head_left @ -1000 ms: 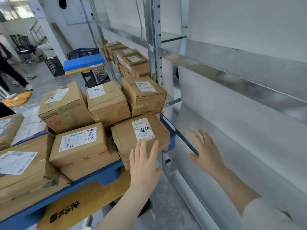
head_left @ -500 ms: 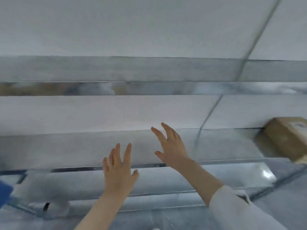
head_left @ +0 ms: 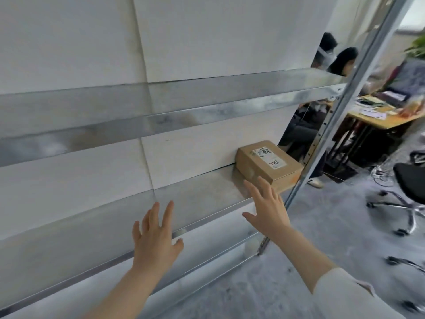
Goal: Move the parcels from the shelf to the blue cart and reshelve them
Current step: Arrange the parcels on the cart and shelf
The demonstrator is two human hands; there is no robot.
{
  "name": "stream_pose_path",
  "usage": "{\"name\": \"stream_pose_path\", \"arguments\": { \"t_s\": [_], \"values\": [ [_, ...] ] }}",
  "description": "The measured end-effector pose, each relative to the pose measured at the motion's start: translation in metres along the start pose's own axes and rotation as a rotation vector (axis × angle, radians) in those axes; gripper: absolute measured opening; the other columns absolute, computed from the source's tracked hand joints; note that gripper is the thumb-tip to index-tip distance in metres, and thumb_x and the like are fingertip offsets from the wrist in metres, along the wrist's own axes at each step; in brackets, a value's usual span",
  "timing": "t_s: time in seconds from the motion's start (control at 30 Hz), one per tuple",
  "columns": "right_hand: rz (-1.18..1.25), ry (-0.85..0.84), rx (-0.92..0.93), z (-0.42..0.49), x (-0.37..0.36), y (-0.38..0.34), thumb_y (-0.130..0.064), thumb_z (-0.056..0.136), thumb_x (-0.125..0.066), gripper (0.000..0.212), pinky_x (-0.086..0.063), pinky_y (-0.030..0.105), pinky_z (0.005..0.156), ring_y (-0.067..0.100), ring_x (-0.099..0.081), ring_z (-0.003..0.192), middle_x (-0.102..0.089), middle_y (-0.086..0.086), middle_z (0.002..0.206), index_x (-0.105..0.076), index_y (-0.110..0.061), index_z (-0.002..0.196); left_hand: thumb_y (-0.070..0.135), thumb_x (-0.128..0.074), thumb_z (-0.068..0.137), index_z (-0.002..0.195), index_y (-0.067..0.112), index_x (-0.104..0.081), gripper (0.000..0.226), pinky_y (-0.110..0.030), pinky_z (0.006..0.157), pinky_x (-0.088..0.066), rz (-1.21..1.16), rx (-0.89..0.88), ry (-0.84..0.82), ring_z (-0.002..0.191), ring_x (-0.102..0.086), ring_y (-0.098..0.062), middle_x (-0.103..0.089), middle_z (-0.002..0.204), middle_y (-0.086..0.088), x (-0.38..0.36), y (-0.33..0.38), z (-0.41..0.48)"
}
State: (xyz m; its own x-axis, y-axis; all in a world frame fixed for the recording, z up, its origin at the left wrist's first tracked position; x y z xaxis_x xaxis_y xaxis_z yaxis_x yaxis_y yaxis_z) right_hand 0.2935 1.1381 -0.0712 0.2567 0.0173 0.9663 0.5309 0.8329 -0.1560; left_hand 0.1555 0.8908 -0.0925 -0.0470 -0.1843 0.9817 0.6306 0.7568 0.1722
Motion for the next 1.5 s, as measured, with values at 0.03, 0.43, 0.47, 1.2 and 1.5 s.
{"name": "stream_pose_path", "arguments": {
  "t_s": [0.03,0.43,0.47,1.2,1.5],
  "values": [
    [-0.011,0.006,-0.023,0.006,0.004,0.027,-0.047,0.081,-0.067,0.088,-0.022,0.044,0.113,0.031,-0.016,0.142,-0.010,0.008,0.156,-0.012,-0.034,0.148,0.053,-0.055,0.086,0.152,0.031,0.006,0.093,-0.049,0.115,-0.012,-0.016,-0.026,-0.016,0.145,-0.014,-0.027,0.000,0.160,-0.007,-0.010,0.028,0.010],
    [-0.121,-0.221,-0.201,0.103,-0.021,0.241,-0.050,0.070,-0.078,0.113,-0.023,0.050,0.112,0.038,-0.015,0.142,0.002,0.017,0.157,0.004,-0.036,0.147,0.054,-0.049,0.085,0.150,0.032,0.010,0.091,-0.046,0.116,-0.011,-0.008,-0.201,-0.143,0.144,-0.013,-0.022,0.003,0.158,-0.003,-0.092,0.220,0.093],
    [-0.112,-0.247,-0.201,0.114,-0.028,0.244,-0.048,0.069,-0.079,0.115,-0.025,0.050,0.111,0.039,-0.019,0.141,0.000,0.017,0.157,0.005,-0.036,0.147,0.054,-0.049,0.085,0.150,0.032,0.011,0.091,-0.046,0.116,-0.011,-0.003,-0.201,-0.147,0.144,-0.013,-0.022,0.003,0.158,-0.004,-0.095,0.223,0.100],
    [0.391,-0.191,0.194,0.092,-0.076,0.119,-0.028,0.073,-0.079,0.078,-0.040,0.019,0.069,0.013,-0.050,0.089,-0.031,-0.003,0.130,-0.032,-0.040,0.135,0.025,-0.067,0.082,0.140,0.045,-0.019,0.078,-0.034,0.079,-0.053,-0.583,0.124,-0.067,0.096,-0.063,-0.024,-0.028,0.137,-0.002,-0.095,0.163,0.112],
    [0.597,-0.221,0.630,0.040,-0.056,-0.149,-0.028,0.064,-0.086,0.089,-0.048,0.029,0.066,0.010,-0.049,0.084,-0.025,-0.018,0.118,-0.029,-0.056,0.126,0.035,-0.057,0.079,0.133,0.054,-0.005,0.077,-0.032,0.078,-0.051,-0.409,0.519,0.201,0.102,-0.057,-0.022,-0.021,0.140,0.005,0.007,-0.042,-0.052]
  ]
}}
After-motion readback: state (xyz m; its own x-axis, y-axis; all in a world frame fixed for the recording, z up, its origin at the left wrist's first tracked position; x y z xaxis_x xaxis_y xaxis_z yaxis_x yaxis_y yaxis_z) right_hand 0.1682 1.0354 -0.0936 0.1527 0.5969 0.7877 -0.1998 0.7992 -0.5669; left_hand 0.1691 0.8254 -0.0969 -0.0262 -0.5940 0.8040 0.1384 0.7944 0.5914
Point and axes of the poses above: each hand's wrist, its own z-axis towards the middle knuckle, its own x-axis out of the back of the hand, y = z × x, the point moved 6 cm from there along z, towards the middle knuckle
